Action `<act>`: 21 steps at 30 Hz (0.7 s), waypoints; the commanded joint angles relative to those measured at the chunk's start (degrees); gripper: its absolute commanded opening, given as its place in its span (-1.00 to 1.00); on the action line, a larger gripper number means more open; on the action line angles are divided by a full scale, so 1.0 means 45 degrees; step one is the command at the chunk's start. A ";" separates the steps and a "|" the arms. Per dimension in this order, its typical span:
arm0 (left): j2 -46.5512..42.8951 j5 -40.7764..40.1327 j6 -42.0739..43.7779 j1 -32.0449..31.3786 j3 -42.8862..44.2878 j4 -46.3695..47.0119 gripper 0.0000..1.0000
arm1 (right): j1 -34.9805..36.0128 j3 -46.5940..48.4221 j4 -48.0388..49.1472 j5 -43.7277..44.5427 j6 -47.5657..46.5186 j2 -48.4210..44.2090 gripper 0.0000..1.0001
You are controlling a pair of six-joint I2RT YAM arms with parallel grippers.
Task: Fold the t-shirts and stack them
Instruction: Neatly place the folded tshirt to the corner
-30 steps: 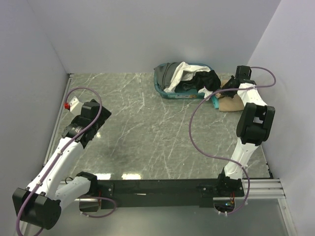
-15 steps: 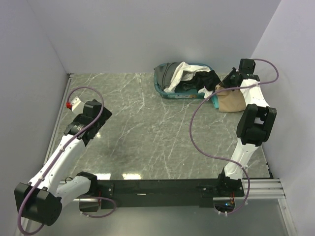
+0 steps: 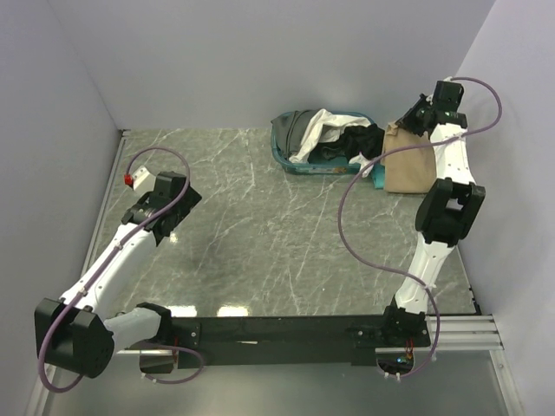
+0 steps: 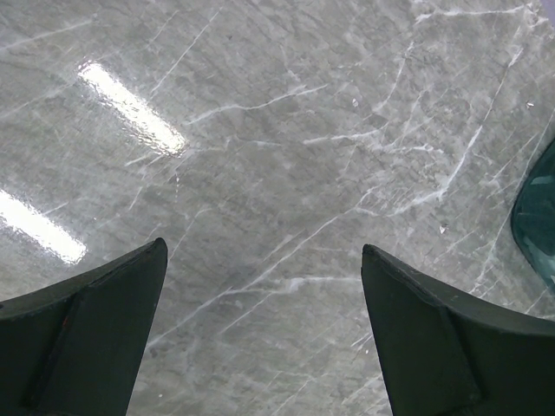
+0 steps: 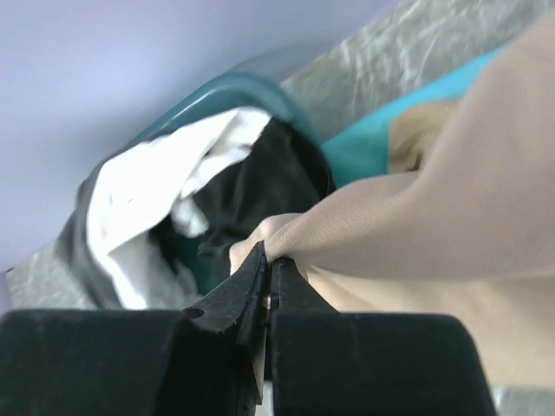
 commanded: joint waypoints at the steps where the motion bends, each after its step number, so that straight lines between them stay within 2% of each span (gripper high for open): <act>1: 0.0233 -0.0209 0.0226 0.0013 0.0682 0.0095 0.99 | -0.0091 0.1154 0.0071 -0.0261 -0.0628 0.1158 -1.00; 6: 0.0740 -0.0229 0.0245 0.0013 0.0995 0.0036 0.99 | -0.0052 0.1918 0.1398 -0.1372 -0.0532 0.2662 -0.99; 10: 0.1073 -0.0132 0.0245 0.0013 0.1073 0.0095 0.99 | 0.0103 0.2538 0.2729 -0.1587 -0.0160 0.3755 -0.76; 14: 0.1308 -0.0151 0.0206 0.0013 0.1326 -0.0139 0.99 | 0.0338 0.3461 0.2241 -0.1570 -0.0316 0.4519 -0.40; 15: 0.1308 -0.0151 0.0245 0.0013 0.1347 -0.0140 0.99 | 0.0377 0.3442 0.2241 -0.1453 -0.0393 0.4404 -0.16; 18: 0.1172 -0.0034 0.0303 0.0013 0.1288 -0.0023 0.99 | 0.0358 0.3052 0.2164 -0.0849 -0.0608 0.3800 0.18; 21: 0.0919 0.0161 0.0382 0.0013 0.1171 0.0172 0.99 | 0.0339 0.2896 0.1657 -0.0300 -0.0939 0.2882 0.39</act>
